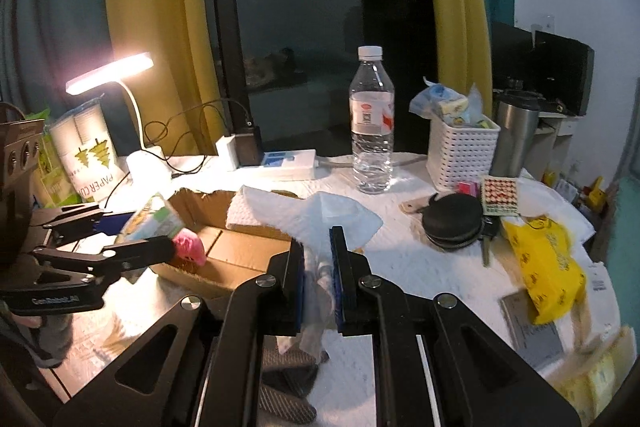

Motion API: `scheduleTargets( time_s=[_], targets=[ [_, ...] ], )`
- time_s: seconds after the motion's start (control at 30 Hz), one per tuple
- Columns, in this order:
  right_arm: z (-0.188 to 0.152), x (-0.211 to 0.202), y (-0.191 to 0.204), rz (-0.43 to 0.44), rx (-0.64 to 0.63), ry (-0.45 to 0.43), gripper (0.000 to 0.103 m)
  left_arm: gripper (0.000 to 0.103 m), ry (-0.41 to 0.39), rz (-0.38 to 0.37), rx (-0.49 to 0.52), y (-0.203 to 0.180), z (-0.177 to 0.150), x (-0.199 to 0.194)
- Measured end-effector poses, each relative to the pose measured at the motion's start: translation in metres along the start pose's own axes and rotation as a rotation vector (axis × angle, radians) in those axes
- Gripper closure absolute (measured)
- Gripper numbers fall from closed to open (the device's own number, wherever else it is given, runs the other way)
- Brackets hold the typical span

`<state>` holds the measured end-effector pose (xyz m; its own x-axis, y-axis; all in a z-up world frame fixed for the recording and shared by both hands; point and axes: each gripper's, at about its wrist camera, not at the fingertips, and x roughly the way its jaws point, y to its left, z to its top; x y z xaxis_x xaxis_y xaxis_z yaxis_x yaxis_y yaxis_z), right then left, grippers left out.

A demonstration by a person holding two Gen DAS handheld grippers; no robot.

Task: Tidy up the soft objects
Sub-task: 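Lower the tissue pack into the box with the left gripper while the right gripper drops the tissue in, then withdraw both grippers from the box toward the cotton swabs and plastic bag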

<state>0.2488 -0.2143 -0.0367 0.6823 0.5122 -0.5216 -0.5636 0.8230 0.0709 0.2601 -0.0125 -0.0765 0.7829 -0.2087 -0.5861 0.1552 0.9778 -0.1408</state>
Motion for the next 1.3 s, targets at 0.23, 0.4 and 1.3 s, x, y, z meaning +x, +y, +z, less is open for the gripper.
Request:
scheduleTargets(
  time_s=[0.23, 0.4, 1.3],
  targets=[
    [0.001, 0.029, -0.003, 0.049, 0.006, 0.025, 0.091, 0.056, 0.033, 0.002, -0.014, 0.002, 0.005, 0.030],
    [-0.004, 0.054, -0.004, 0.121, 0.033, 0.054, 0.091, 0.056, 0.080, 0.004, -0.027, 0.002, 0.004, 0.057],
    [-0.009, 0.049, -0.030, 0.073, 0.106, 0.036, 0.053, 0.034, 0.155, -0.002, -0.027, -0.009, 0.001, 0.069]
  ],
)
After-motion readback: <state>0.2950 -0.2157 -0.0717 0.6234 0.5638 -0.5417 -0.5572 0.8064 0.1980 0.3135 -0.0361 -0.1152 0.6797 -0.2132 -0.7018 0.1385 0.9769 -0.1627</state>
